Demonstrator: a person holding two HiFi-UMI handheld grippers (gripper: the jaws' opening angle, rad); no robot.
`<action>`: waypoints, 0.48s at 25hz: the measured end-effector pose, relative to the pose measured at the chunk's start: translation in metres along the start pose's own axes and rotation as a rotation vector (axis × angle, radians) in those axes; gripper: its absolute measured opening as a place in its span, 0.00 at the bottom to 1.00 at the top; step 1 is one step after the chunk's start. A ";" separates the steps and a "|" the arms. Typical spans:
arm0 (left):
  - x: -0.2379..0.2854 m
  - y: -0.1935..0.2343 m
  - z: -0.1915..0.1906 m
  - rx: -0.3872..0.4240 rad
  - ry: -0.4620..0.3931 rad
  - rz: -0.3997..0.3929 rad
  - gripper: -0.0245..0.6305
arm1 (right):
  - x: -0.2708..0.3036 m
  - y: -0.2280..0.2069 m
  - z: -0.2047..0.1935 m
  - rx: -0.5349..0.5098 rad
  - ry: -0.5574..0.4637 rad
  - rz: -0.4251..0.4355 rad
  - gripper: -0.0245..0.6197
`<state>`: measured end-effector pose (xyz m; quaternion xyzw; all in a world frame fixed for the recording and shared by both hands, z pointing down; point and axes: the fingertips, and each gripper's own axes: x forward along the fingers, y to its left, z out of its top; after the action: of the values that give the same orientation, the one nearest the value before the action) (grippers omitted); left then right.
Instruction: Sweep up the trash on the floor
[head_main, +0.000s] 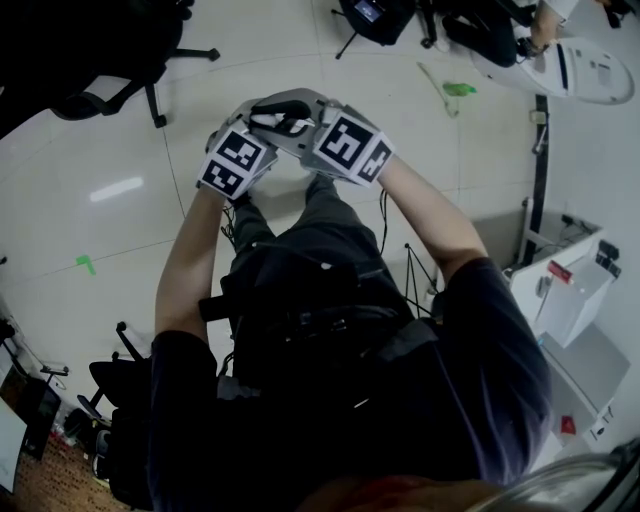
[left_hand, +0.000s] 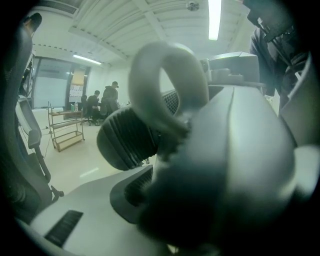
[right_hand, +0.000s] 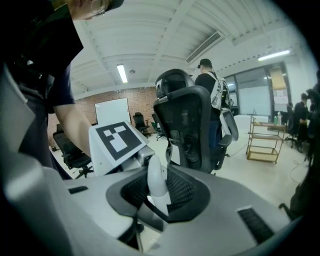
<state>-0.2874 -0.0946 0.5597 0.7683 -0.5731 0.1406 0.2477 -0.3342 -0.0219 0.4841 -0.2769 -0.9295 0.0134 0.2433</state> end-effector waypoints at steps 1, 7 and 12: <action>0.003 0.003 0.002 -0.003 -0.003 -0.001 0.13 | 0.000 -0.005 0.000 -0.027 0.006 -0.021 0.20; 0.025 0.018 0.028 0.046 0.003 -0.014 0.12 | -0.013 -0.042 0.008 -0.125 0.040 -0.162 0.20; 0.028 0.003 0.069 0.134 -0.022 -0.070 0.12 | -0.049 -0.048 0.030 -0.199 0.026 -0.220 0.20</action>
<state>-0.2863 -0.1548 0.5166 0.8042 -0.5380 0.1613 0.1944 -0.3371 -0.0845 0.4433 -0.1963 -0.9477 -0.1091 0.2268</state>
